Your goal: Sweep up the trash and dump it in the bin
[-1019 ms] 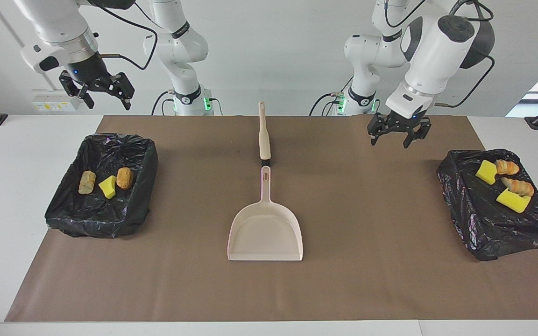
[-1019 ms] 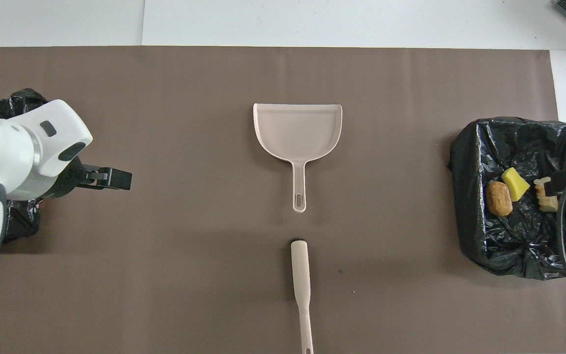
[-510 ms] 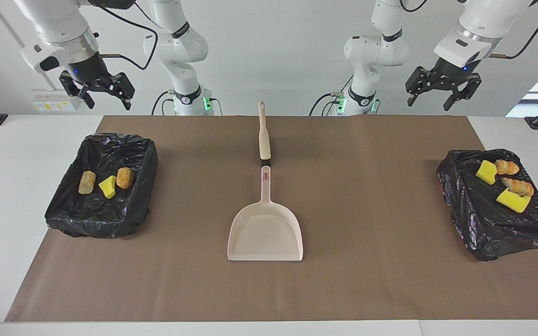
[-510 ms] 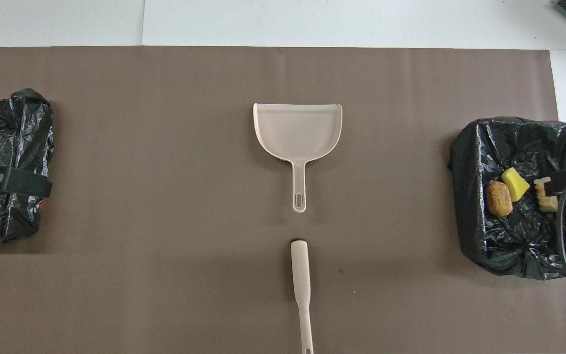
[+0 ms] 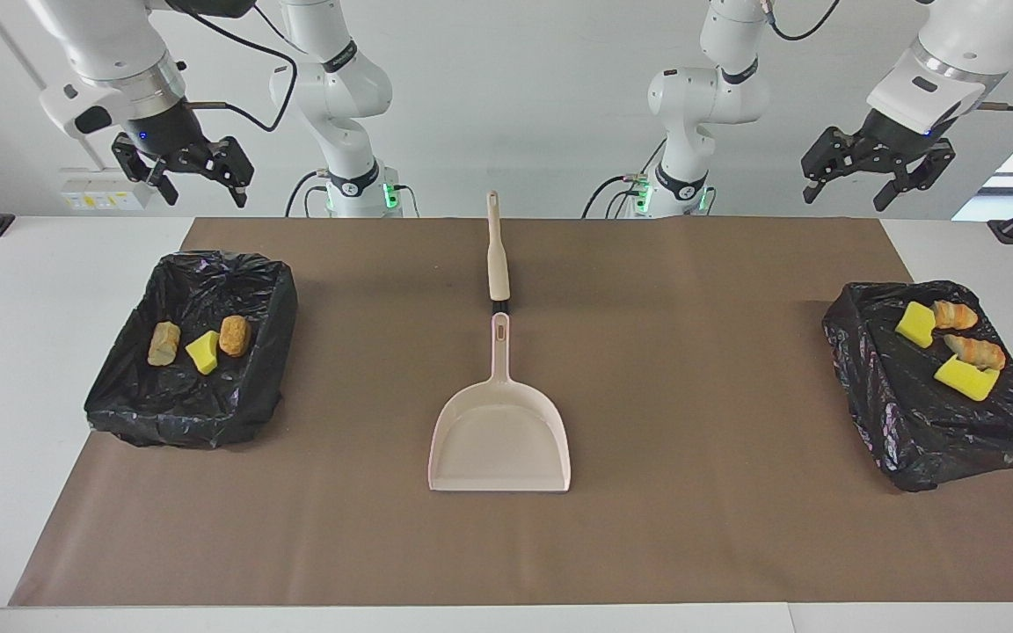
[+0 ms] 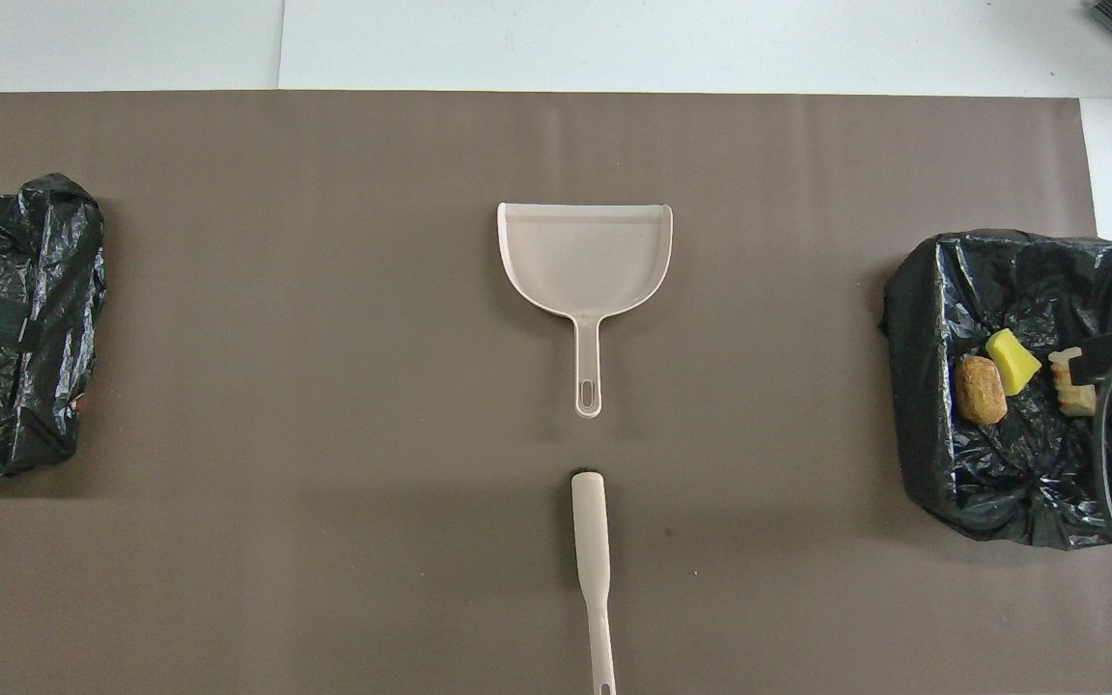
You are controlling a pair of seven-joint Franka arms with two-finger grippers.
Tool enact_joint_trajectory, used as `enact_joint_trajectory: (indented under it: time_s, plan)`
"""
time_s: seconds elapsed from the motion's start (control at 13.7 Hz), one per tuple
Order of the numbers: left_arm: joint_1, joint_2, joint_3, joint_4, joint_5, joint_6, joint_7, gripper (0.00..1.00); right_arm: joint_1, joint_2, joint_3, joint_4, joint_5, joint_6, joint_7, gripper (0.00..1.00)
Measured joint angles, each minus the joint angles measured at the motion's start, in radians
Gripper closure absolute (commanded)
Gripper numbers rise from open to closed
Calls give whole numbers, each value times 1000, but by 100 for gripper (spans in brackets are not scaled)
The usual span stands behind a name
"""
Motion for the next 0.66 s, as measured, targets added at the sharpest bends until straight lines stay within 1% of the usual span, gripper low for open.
enact_joint_trajectory:
  time_s: [0.36, 0.66]
  plan:
    - [0, -40, -5, -48, 0, -1, 0, 0, 0, 0, 0, 0, 0, 0, 0, 0]
    - [0, -82, -5, -124, 0, 25, -1, 0, 0, 0, 0, 0, 0, 0, 0, 0]
